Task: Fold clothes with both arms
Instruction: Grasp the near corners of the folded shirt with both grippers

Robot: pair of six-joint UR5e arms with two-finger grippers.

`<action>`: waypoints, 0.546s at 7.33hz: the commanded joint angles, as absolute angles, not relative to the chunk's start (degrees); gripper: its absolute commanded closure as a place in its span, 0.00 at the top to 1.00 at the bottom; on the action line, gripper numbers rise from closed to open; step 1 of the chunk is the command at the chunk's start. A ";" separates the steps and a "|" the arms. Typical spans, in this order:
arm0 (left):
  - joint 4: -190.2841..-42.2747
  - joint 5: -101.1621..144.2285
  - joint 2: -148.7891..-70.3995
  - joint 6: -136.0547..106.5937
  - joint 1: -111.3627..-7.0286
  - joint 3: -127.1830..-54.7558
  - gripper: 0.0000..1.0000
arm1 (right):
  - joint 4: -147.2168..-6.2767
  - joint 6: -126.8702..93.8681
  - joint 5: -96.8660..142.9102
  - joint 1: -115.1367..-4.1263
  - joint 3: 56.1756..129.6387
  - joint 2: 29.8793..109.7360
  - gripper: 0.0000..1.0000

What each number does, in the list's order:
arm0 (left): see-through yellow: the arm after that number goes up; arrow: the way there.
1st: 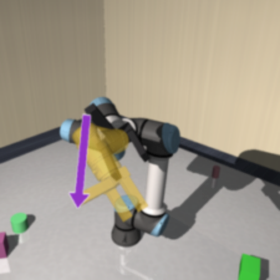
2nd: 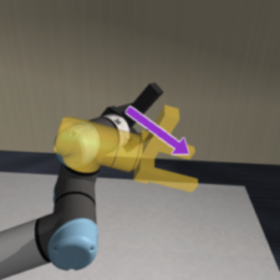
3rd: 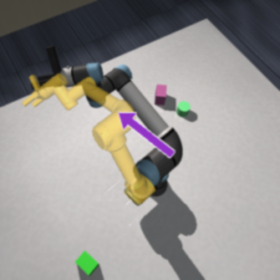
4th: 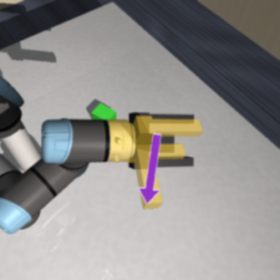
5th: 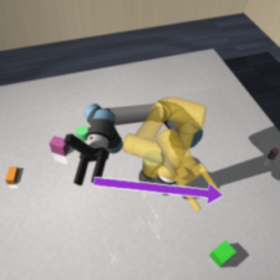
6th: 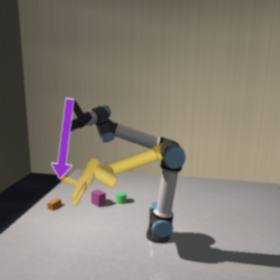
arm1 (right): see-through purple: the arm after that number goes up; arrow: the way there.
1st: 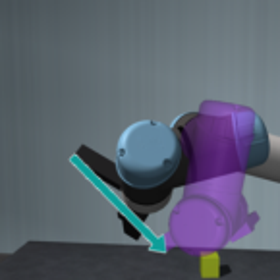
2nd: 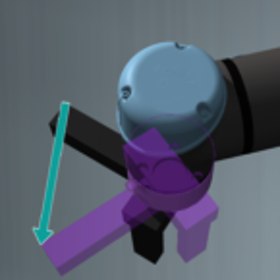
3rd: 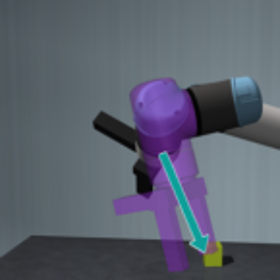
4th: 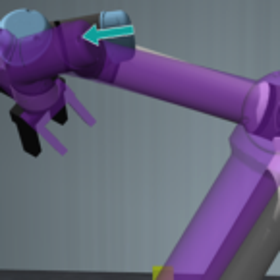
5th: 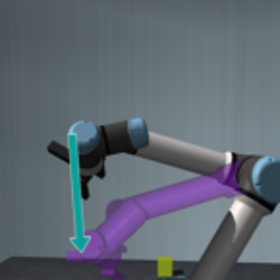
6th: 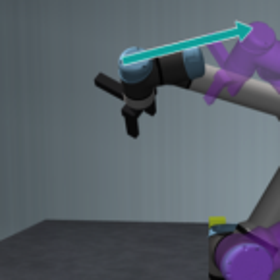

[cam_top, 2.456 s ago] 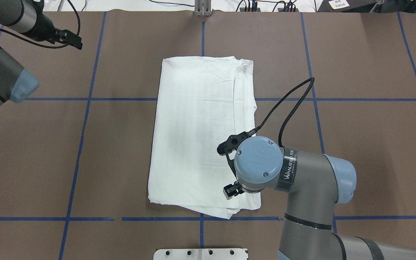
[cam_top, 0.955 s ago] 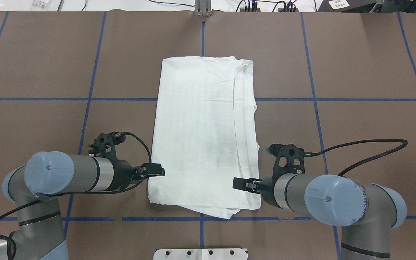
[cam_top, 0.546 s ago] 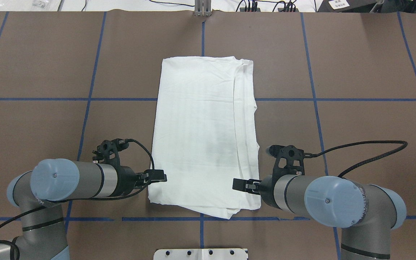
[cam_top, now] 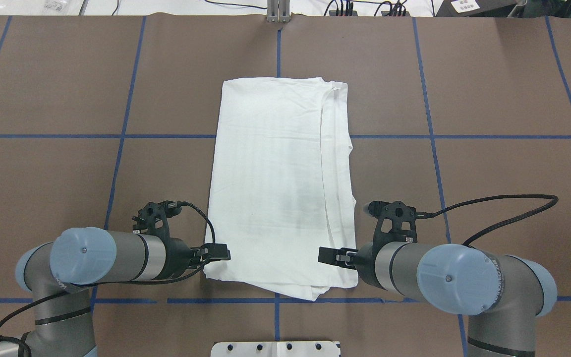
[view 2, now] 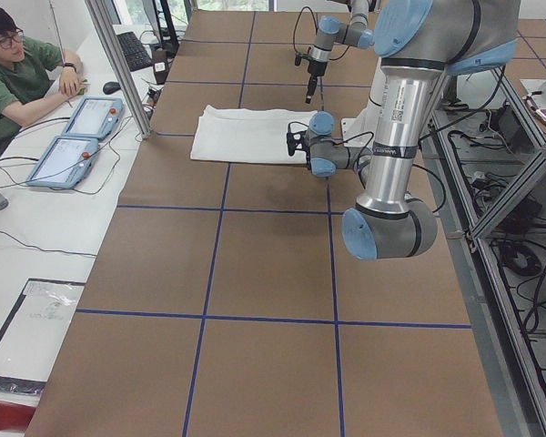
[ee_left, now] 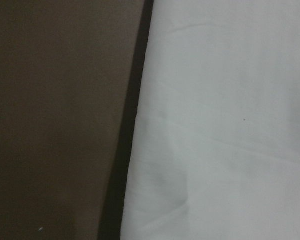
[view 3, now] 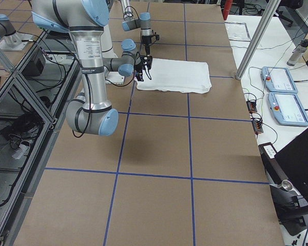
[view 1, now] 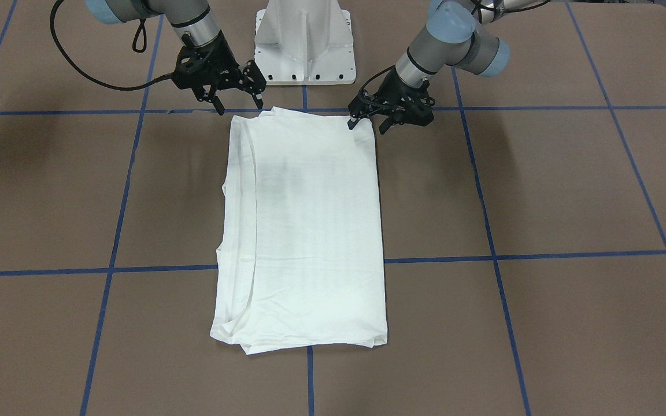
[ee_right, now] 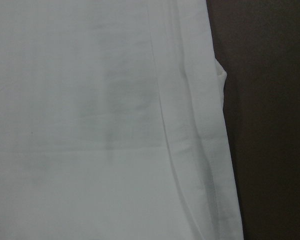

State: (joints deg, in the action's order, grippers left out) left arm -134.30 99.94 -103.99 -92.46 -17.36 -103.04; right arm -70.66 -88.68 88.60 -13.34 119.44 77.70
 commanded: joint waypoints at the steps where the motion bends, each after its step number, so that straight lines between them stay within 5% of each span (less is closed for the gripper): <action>1: -134.30 99.93 -104.32 -92.55 -16.96 -102.83 0.88 | -70.66 -88.68 88.59 -13.27 119.44 77.70 1.00; 4: -134.30 100.02 -104.59 -92.64 -16.08 -102.92 0.65 | -70.66 -88.68 88.59 -13.18 119.36 77.78 1.00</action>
State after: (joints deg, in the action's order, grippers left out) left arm -134.29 99.95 -104.49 -92.62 -16.27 -102.85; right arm -70.66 -88.68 88.60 -13.22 119.40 77.77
